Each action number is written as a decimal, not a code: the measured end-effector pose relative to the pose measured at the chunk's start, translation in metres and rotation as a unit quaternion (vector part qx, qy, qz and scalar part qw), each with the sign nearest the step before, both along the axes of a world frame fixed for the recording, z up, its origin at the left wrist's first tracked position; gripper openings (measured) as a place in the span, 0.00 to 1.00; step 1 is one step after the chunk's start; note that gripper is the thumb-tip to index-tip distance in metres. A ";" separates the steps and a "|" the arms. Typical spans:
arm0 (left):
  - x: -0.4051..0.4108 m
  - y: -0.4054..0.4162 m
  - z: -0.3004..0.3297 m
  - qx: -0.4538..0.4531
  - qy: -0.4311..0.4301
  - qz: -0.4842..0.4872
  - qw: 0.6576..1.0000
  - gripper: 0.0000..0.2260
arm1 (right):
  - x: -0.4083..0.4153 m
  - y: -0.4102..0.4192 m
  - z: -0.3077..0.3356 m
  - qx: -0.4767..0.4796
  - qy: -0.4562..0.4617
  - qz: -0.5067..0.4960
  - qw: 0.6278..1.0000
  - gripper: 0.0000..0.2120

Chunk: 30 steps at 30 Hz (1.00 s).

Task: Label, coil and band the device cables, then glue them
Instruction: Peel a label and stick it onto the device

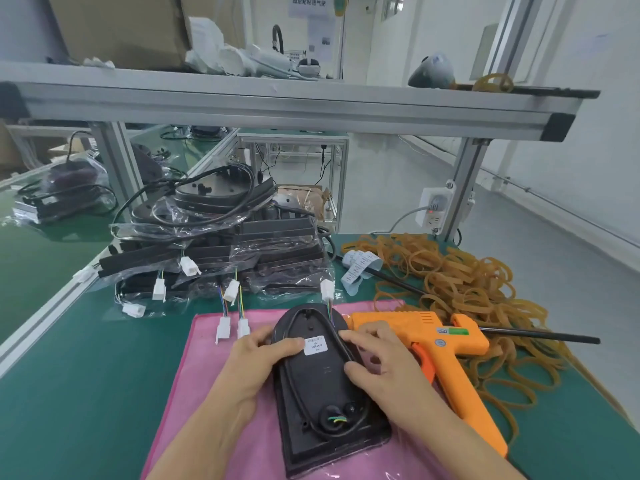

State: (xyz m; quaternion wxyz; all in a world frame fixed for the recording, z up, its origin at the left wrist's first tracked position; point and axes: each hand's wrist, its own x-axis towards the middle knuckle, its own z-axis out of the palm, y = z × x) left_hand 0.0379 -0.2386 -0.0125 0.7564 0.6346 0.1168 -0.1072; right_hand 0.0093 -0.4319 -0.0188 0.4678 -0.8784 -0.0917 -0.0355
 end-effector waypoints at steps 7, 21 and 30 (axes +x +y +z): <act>-0.005 -0.013 0.009 -0.174 -0.014 -0.030 0.984 0.24 | 0.006 0.004 0.007 0.262 0.061 -0.037 0.962 0.10; 0.007 -0.011 0.019 -0.107 0.052 -0.138 0.983 0.27 | 0.004 0.001 0.008 0.376 0.068 -0.031 0.924 0.25; 0.015 -0.014 0.012 -0.106 0.027 -0.096 0.989 0.21 | 0.017 -0.010 0.023 0.157 0.090 -0.028 0.983 0.18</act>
